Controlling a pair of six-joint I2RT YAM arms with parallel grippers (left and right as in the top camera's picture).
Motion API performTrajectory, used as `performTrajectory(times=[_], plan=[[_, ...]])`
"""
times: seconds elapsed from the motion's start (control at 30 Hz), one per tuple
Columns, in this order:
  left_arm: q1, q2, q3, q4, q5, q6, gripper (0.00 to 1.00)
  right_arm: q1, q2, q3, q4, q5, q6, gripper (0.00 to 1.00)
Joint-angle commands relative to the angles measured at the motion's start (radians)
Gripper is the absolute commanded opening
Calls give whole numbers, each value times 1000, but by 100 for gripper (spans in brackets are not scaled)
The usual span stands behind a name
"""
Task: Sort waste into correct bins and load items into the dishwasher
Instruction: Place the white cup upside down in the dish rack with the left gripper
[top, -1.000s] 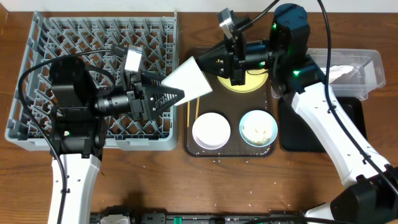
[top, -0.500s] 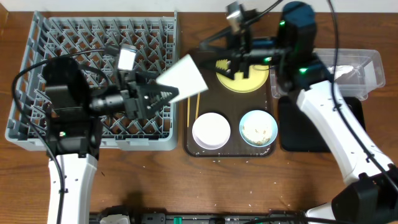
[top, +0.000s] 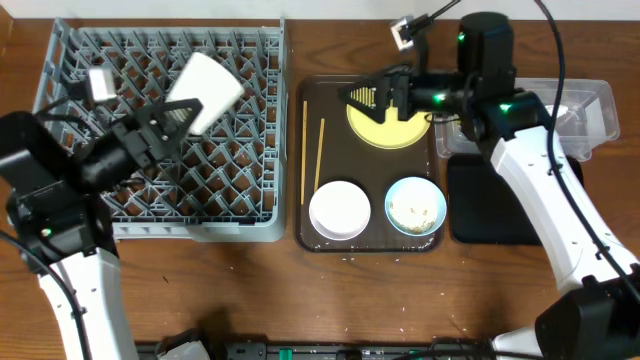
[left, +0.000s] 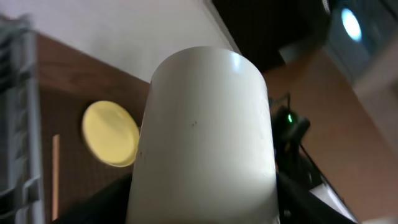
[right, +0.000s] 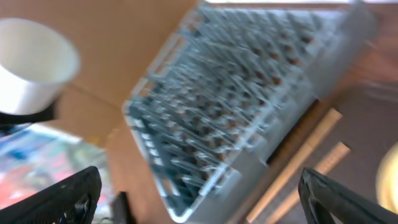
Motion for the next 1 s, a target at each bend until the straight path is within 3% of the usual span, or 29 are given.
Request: performTrajectory(times=[0.0, 0.07, 0.1, 0.3, 0.5, 0.73, 0.97], plan=[[17, -5, 23, -68, -83, -3, 48, 30, -18, 7, -28, 185, -40, 99], [17, -11, 23, -161, -168, 32, 47, 37, -18, 7, -27, 187, -46, 99], [17, -24, 26, -293, -296, 87, 47, 42, -18, 7, -24, 190, -46, 99], [17, -43, 113, -704, -747, 244, 47, 44, -17, 7, -23, 197, -53, 99], [17, -41, 256, -948, -1146, 299, 48, 44, -17, 7, -23, 249, -53, 99], [17, 18, 259, -1021, -1244, 329, 49, 45, -17, 7, -24, 257, -53, 99], [16, 193, 259, -1014, -1142, 328, 49, 64, -17, 7, -24, 257, -53, 99]])
